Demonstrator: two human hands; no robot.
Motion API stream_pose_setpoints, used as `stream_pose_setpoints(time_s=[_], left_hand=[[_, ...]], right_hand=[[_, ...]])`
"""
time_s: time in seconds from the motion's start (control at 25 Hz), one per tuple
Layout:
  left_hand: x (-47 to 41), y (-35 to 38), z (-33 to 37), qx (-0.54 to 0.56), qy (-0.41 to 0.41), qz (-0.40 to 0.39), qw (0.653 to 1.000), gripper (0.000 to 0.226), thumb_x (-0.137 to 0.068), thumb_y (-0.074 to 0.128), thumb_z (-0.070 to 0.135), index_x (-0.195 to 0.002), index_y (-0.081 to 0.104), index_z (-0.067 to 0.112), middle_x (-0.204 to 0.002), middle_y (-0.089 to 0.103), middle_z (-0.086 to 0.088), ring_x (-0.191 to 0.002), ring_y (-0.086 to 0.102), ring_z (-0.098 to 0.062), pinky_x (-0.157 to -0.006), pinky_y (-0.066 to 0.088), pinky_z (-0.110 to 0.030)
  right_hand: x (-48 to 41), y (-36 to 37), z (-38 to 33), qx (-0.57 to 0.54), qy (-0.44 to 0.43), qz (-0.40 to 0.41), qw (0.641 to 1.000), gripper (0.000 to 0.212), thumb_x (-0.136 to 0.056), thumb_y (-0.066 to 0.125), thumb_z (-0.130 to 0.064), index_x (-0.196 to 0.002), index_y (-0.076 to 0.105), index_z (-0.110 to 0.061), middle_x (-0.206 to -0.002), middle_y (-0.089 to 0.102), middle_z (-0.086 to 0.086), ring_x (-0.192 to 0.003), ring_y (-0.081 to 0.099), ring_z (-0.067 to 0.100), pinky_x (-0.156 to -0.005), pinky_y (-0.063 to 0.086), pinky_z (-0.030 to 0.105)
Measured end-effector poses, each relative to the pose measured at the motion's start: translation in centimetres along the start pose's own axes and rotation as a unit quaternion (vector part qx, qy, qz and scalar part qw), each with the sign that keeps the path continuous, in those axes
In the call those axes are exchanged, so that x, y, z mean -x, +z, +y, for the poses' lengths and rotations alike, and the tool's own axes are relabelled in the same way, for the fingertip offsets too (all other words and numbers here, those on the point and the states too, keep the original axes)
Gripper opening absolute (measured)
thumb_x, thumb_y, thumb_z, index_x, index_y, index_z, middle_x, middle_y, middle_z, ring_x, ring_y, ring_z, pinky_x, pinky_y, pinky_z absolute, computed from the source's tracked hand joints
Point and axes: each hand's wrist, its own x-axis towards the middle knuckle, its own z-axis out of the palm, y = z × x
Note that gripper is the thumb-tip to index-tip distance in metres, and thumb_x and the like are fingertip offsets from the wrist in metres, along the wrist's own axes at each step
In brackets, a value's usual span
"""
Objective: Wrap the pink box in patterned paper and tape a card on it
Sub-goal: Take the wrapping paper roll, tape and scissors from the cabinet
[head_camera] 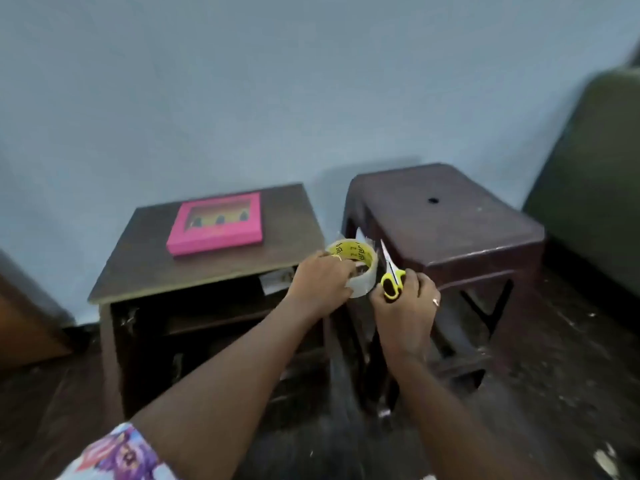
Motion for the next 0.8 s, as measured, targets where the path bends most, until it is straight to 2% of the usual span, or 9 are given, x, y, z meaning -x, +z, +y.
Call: stream_pose_setpoints(time_s=[0.08, 0.16, 0.28, 0.36, 0.44, 0.52, 0.68, 0.76, 0.8], left_hand=[[-4.5, -2.2, 2.7, 0.023, 0.018, 0.015, 0.999, 0.027, -0.086, 0.054, 0.023, -0.112, 0.06, 0.022, -0.109, 0.064, -0.003, -0.104, 0.057, -0.026, -0.076, 0.043, -0.033], [-9.2, -3.6, 5.0, 0.013, 0.046, -0.009, 0.999, 0.03, -0.084, 0.058, 0.025, -0.114, 0.061, 0.025, -0.111, 0.063, -0.002, -0.105, 0.058, -0.026, -0.075, 0.045, -0.033], [-15.2, -3.3, 6.8, -0.025, 0.076, -0.059, 0.995, 0.032, -0.082, 0.065, 0.029, -0.113, 0.062, 0.023, -0.115, 0.064, -0.003, -0.123, 0.047, -0.024, -0.094, 0.041, -0.037], [-18.2, -2.3, 7.0, -0.079, 0.102, -0.069, 0.989, 0.029, -0.083, 0.064, 0.03, -0.11, 0.063, 0.019, -0.112, 0.066, -0.005, -0.126, 0.045, -0.023, -0.115, 0.015, -0.039], [-20.0, -1.7, 6.6, -0.128, 0.117, -0.055, 0.983, 0.026, -0.084, 0.063, 0.032, -0.107, 0.064, 0.019, -0.105, 0.068, -0.003, -0.114, 0.056, -0.02, -0.116, -0.005, -0.042], [-21.0, -1.4, 6.4, -0.135, 0.118, -0.05, 0.983, 0.026, -0.084, 0.063, 0.034, -0.105, 0.065, 0.02, -0.104, 0.069, -0.001, -0.11, 0.058, -0.018, -0.115, -0.009, -0.044], [-20.6, -0.4, 5.8, -0.105, 0.113, -0.01, 0.988, 0.039, -0.081, 0.067, 0.033, -0.118, 0.06, 0.022, -0.116, 0.065, -0.004, -0.117, 0.054, -0.02, -0.115, -0.007, -0.043], [-18.5, 0.3, 5.9, -0.042, 0.103, 0.063, 0.992, 0.05, -0.079, 0.067, 0.025, -0.127, 0.053, 0.019, -0.129, 0.057, -0.008, -0.121, 0.05, -0.025, -0.116, 0.005, -0.042], [-16.5, 0.9, 5.7, 0.015, 0.099, 0.127, 0.987, 0.046, -0.078, 0.064, 0.019, -0.123, 0.056, 0.015, -0.125, 0.059, -0.011, -0.116, 0.054, -0.028, -0.113, 0.018, -0.043]], right_hand=[[-5.2, -2.0, 0.8, -0.011, 0.044, 0.028, 0.999, 0.036, -0.074, 0.071, -0.015, -0.101, 0.06, 0.007, -0.102, 0.056, 0.023, -0.093, 0.051, 0.037, -0.074, 0.038, 0.031], [-9.6, -2.8, 2.3, -0.007, 0.104, 0.003, 0.995, 0.031, -0.078, 0.065, -0.018, -0.097, 0.058, 0.005, -0.104, 0.053, 0.021, -0.098, 0.047, 0.036, -0.078, 0.035, 0.033], [-13.9, -2.0, 5.1, 0.03, 0.154, -0.037, 0.987, 0.033, -0.083, 0.059, -0.023, -0.101, 0.056, 0.005, -0.107, 0.051, 0.02, -0.102, 0.047, 0.035, -0.085, 0.035, 0.035], [-15.5, -0.9, 6.5, 0.047, 0.162, -0.036, 0.985, 0.034, -0.085, 0.056, -0.025, -0.102, 0.056, 0.004, -0.107, 0.051, 0.019, -0.104, 0.048, 0.035, -0.087, 0.037, 0.037], [-16.8, 0.2, 7.4, 0.065, 0.156, -0.025, 0.985, 0.035, -0.087, 0.054, -0.026, -0.105, 0.057, 0.003, -0.109, 0.051, 0.019, -0.107, 0.046, 0.034, -0.09, 0.038, 0.038], [-17.4, 1.1, 8.0, 0.093, 0.157, -0.017, 0.983, 0.037, -0.088, 0.054, -0.028, -0.109, 0.056, 0.003, -0.113, 0.052, 0.019, -0.109, 0.046, 0.034, -0.093, 0.038, 0.039], [-17.2, 2.2, 8.4, 0.139, 0.156, -0.017, 0.978, 0.043, -0.089, 0.058, -0.032, -0.114, 0.055, 0.003, -0.116, 0.052, 0.019, -0.113, 0.045, 0.035, -0.095, 0.036, 0.039], [-16.5, 2.4, 8.4, 0.145, 0.146, -0.017, 0.979, 0.047, -0.089, 0.058, -0.035, -0.116, 0.052, 0.004, -0.12, 0.05, 0.022, -0.116, 0.042, 0.038, -0.096, 0.032, 0.04], [-15.8, 2.4, 8.2, 0.138, 0.151, -0.01, 0.979, 0.048, -0.09, 0.056, -0.035, -0.117, 0.05, 0.004, -0.122, 0.049, 0.024, -0.118, 0.041, 0.039, -0.097, 0.029, 0.04]])
